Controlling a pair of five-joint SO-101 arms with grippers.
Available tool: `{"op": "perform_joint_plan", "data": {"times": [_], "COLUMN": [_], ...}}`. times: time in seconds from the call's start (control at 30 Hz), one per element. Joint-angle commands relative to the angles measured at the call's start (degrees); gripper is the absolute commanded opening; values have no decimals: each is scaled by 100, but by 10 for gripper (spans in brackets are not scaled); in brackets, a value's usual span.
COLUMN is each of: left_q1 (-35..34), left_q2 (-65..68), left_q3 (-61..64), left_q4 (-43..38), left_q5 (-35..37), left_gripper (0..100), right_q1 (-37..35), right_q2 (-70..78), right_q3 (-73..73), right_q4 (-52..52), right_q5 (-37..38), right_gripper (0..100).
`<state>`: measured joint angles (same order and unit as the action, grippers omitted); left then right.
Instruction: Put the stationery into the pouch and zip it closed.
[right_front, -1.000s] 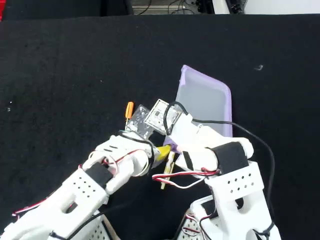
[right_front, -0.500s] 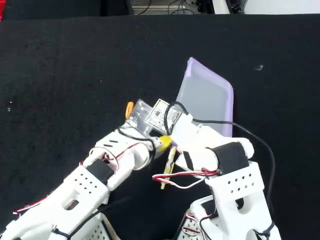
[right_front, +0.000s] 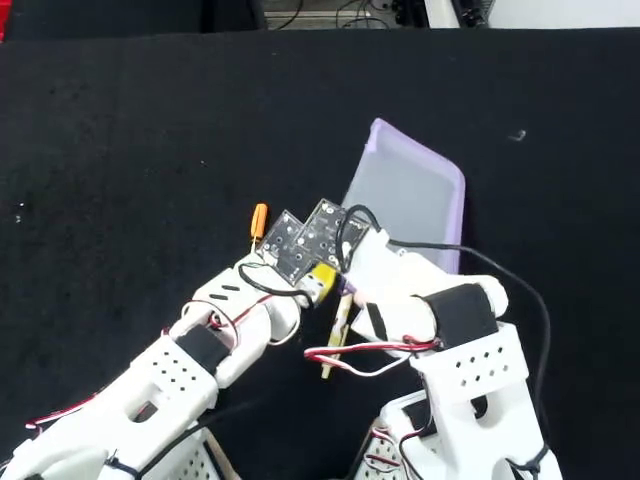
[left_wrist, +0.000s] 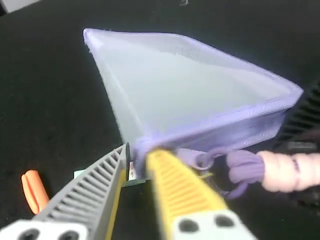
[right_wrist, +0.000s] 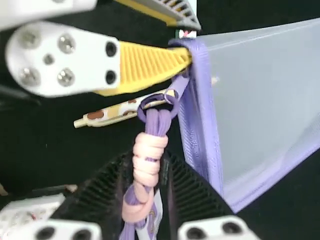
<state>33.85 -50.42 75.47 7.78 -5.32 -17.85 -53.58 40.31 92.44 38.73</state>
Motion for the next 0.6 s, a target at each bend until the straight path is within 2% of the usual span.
{"op": "perform_joint_plan", "data": {"times": [0.0, 0.23, 0.43, 0.57], "left_q1": [57, -4, -435, -673], "left_q2": [9, 519, 1064, 1116], "left_q3": [-84, -171, -453, -505], "left_q4": [-519, -642, -624, -624], "left_q5": [-44, -44, -44, -44], "left_gripper": [29, 29, 29, 29], "right_q1": [-88, -26, 993, 1407], "right_q2": [-145, -145, -145, -145], "right_q3": [-180, -180, -426, -549], "right_q4": [70, 70, 211, 281], "right_q5": [0, 0, 545, 703], "right_gripper": [11, 11, 11, 11]}}
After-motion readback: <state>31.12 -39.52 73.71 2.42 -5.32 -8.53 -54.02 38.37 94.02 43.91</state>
